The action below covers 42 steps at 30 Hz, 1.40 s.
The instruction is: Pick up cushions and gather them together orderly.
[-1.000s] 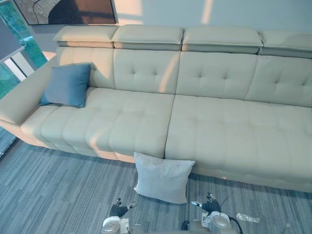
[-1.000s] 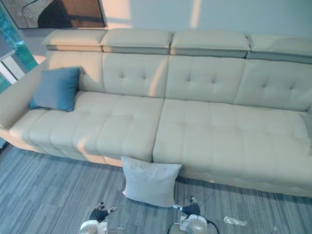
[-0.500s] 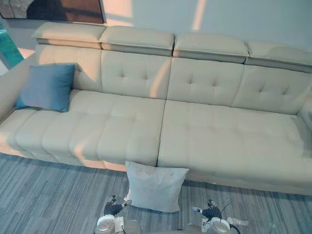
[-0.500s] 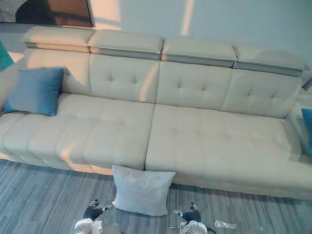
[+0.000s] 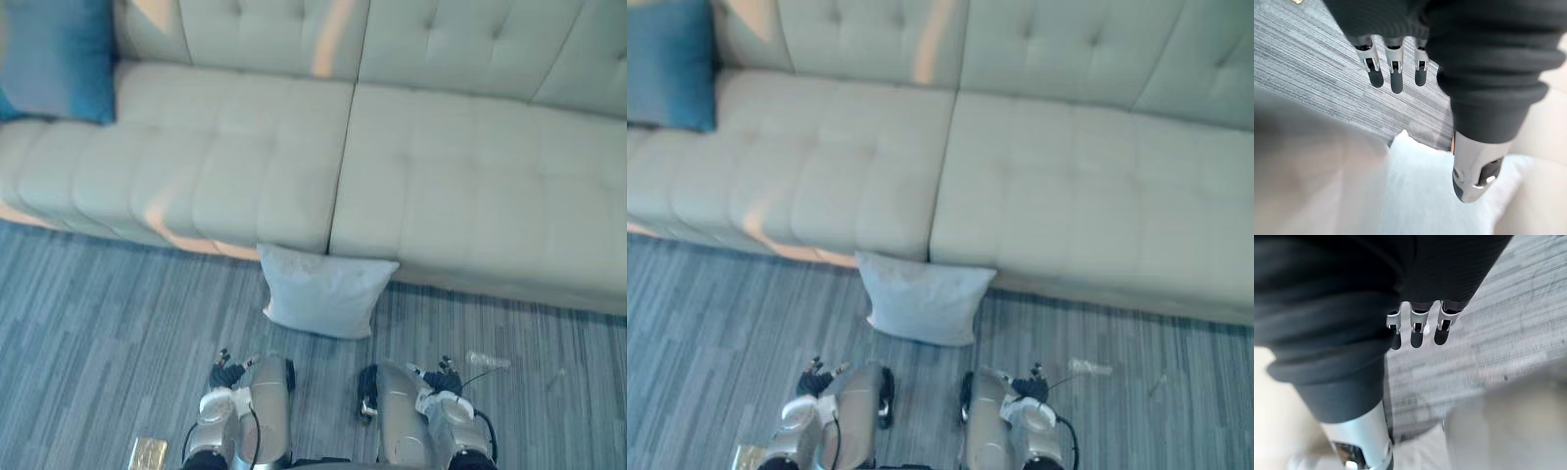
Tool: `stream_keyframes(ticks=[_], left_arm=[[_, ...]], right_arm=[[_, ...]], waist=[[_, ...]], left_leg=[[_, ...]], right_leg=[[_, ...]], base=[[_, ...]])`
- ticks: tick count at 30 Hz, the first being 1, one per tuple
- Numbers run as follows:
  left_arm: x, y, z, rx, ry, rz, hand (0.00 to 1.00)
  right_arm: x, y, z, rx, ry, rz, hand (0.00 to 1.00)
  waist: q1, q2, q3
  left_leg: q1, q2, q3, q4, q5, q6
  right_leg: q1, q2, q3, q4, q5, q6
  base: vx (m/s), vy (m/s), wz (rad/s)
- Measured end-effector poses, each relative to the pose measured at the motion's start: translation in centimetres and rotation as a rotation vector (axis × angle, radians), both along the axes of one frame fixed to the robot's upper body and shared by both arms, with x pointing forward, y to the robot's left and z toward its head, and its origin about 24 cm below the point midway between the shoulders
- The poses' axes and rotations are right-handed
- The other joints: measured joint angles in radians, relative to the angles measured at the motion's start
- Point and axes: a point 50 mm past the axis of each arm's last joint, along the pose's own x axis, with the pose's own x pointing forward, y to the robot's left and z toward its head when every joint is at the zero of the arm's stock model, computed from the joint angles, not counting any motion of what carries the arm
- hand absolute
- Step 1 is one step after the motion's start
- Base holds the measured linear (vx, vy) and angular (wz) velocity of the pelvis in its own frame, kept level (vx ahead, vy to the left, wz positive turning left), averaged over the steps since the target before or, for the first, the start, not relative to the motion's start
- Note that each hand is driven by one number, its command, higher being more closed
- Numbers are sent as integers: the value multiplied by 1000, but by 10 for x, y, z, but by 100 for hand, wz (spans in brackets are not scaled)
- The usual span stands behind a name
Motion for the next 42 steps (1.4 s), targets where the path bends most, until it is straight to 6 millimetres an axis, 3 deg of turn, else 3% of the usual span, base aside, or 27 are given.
stream_keyframes(ticks=[5, 8, 13, 17, 19, 26, 27, 28, 29, 32, 39, 42], left_arm=[[48, 9, 46, 28, -187, 41, 0], [82, 21, 93, 84, -343, 46, 0], [123, 32, 172, 160, -575, 40, 0], [138, 20, 204, 171, -666, -1, 0], [149, 4, 227, 182, -725, -49, 0], [164, -39, 275, 197, -844, -156, 0], [166, -44, 282, 198, -858, -154, 0], [167, -46, 286, 199, -868, -148, 0], [167, -47, 287, 198, -869, -143, 100], [167, -51, 294, 202, -887, -133, 100], [163, -50, 305, 195, -924, -57, 100], [160, -54, 300, 206, -925, -75, 100]], right_arm=[[56, -6, 51, -55, -199, 10, 0], [95, -10, 98, -99, -344, 32, 0], [137, -4, 169, -162, -544, 86, 0], [154, 7, 206, -169, -645, 115, 0], [165, 21, 235, -174, -722, 145, 0], [177, 71, 281, -114, -847, 229, 0], [178, 81, 289, -102, -870, 248, 100], [179, 89, 297, -90, -890, 260, 100], [179, 92, 299, -88, -896, 265, 100], [179, 100, 309, -77, -914, 256, 100], [176, 103, 310, -106, -924, 261, 100], [166, 102, 300, -105, -951, 267, 100]], waist=[[1, -8, 68], [-6, -10, 88], [-15, -8, 102], [-21, -8, 103], [-24, -9, 104], [-35, -9, 105], [-38, -10, 107], [-40, -13, 110], [-41, -13, 110], [-45, -13, 110], [-58, -14, 111], [-62, -15, 110]], left_leg=[[-224, 10, -20, 88, 13, -5], [-367, 10, -23, 125, 41, -14], [-540, 13, -37, 193, 45, -19], [-616, 12, -46, 227, 46, -21], [-665, 11, -51, 250, 49, -25], [-738, 8, -67, 255, 78, -35], [-747, 8, -75, 253, 83, -42], [-749, 7, -76, 246, 88, -47], [-750, 6, -76, 243, 90, -49], [-759, 6, -85, 223, 103, -56], [-753, 6, -88, 220, 106, -58], [-707, 10, -90, 220, 105, -58]], right_leg=[[-219, 4, 0, 84, 19, -23], [-367, 4, 5, 127, 39, -28], [-545, 3, 11, 198, 41, -30], [-620, 2, 11, 233, 41, -30], [-669, 2, 12, 260, 41, -30], [-741, 1, 0, 279, 49, -36], [-747, 1, -3, 277, 53, -42], [-750, 1, -6, 274, 54, -44], [-750, 1, -8, 272, 54, -44], [-751, -1, -23, 257, 59, -52], [-745, -1, -24, 251, 65, -59], [-698, 1, -23, 246, 65, -60]], base=[[-151, -24, -1], [-89, -21, -2], [-64, -28, -2], [-50, -14, 1], [-67, -9, 2], [-69, -17, 5], [-36, -10, 3], [-43, -12, 4], [-30, -9, 7], [-17, -4, 8], [-1, 4, 0], [-18, 17, -6]])
